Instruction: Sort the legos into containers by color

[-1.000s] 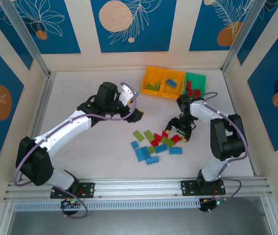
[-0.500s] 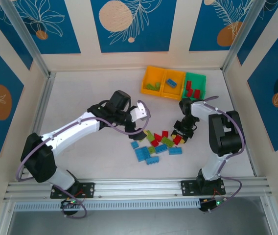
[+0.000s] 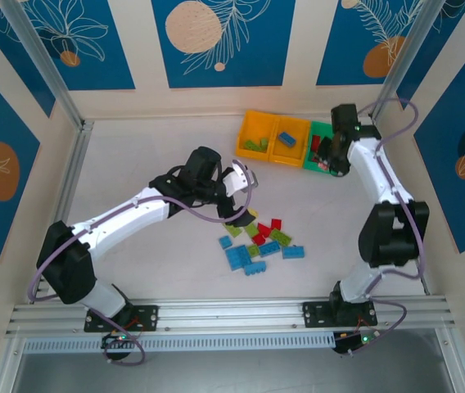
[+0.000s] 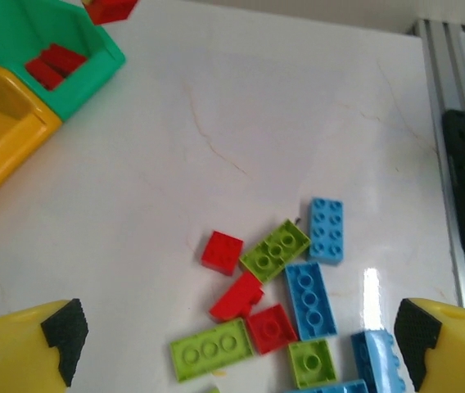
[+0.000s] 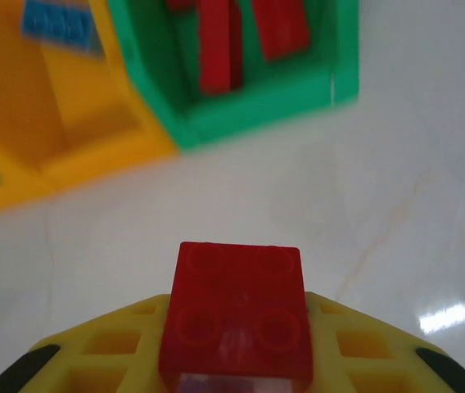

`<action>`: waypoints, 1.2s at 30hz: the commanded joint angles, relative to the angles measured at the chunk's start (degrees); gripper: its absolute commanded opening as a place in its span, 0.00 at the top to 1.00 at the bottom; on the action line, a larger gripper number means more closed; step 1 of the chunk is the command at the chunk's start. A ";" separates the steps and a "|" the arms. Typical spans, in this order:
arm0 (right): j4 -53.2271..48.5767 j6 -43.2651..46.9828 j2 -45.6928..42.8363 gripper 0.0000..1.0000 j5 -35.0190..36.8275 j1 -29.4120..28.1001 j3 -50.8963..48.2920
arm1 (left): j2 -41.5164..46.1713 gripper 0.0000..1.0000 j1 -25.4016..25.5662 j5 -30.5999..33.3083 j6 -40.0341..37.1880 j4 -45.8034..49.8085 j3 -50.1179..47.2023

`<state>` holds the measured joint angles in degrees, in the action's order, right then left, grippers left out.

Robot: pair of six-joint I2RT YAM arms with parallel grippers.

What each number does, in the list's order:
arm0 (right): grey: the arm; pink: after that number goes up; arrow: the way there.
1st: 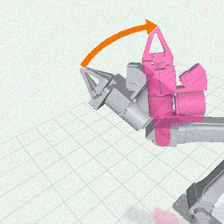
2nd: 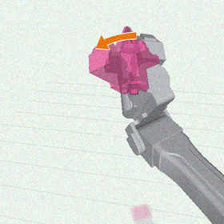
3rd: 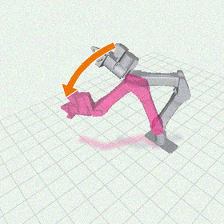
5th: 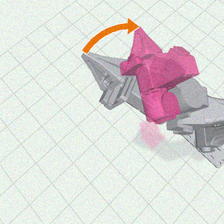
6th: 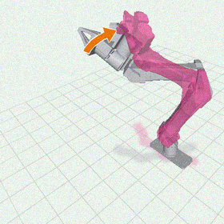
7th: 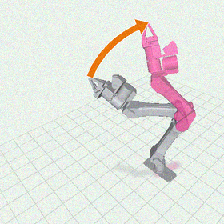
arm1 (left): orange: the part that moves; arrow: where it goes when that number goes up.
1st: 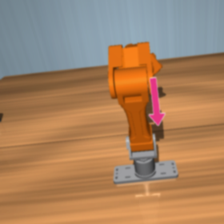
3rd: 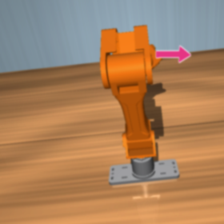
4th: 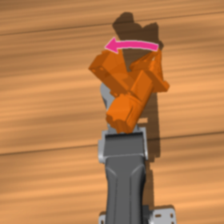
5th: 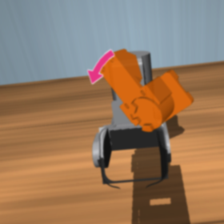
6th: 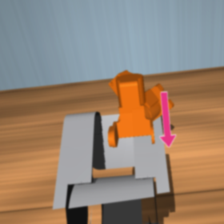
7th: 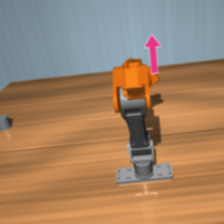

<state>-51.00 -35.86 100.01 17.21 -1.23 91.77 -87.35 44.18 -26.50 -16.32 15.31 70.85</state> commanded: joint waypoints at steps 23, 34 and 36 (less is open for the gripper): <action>-13.68 3.83 7.89 0.37 -17.70 3.72 19.90 | -7.35 0.05 0.61 30.74 41.63 16.87 7.23; -11.04 7.29 -15.70 0.35 -18.56 -3.63 -15.89 | -10.39 0.12 0.45 21.77 56.61 26.90 -1.44; -11.66 7.29 -15.61 0.35 -18.29 -3.99 -17.02 | -11.10 0.12 0.50 16.89 56.87 24.67 -3.49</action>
<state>-61.52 -29.69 84.40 -0.47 -5.17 76.27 -97.71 44.42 -1.80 36.60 38.89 69.60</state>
